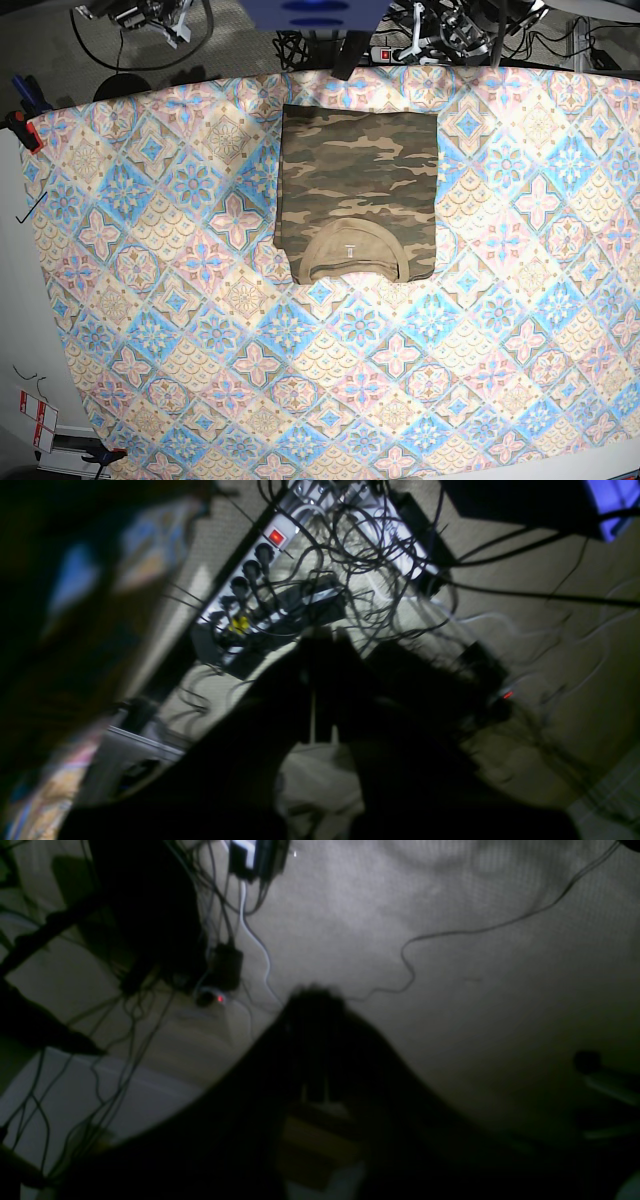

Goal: Fold the T-shirt properly

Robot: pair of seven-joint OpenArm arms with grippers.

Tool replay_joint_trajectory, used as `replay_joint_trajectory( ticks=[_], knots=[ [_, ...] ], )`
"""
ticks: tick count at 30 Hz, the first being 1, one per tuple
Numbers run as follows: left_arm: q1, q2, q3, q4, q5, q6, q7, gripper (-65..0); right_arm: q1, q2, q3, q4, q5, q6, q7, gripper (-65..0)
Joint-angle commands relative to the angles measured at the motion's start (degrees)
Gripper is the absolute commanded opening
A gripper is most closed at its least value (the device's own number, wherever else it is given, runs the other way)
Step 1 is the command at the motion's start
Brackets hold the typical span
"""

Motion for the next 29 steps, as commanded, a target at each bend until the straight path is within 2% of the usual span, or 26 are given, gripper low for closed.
replay_joint_trajectory(
  ticks=[1, 5, 11, 15, 29],
  knots=[
    [0.4, -0.3, 0.6, 0.1, 0.1, -0.2, -0.2, -65.0, -0.6, 0.7, 0.1, 0.0, -0.1, 0.7, 0.6, -65.0],
    [0.4, -0.6, 1.1, 0.1, 0.2, 0.1, -0.3, -65.0, -0.6, 0.7, 0.1, 0.0, 0.1, 0.7, 3.2, -65.0],
    [-0.2, -0.7, 1.1, 0.1, 0.2, 0.1, -0.3, -65.0, -0.6, 0.4, 0.2, 0.1, 0.2, 0.7, 3.1, -65.0],
    [-1.1, -0.6, 1.1, 0.1, 0.2, 0.1, -0.4, -65.0, -0.6, -2.0, 0.2, -0.2, 0.2, 0.7, 3.1, -65.0],
    [-4.2, -0.6, 1.2, 0.1, 0.3, 0.1, -0.4, -65.0, -0.7, -1.7, 0.1, -0.3, -0.2, 0.7, 3.1, -65.0]
  ],
)
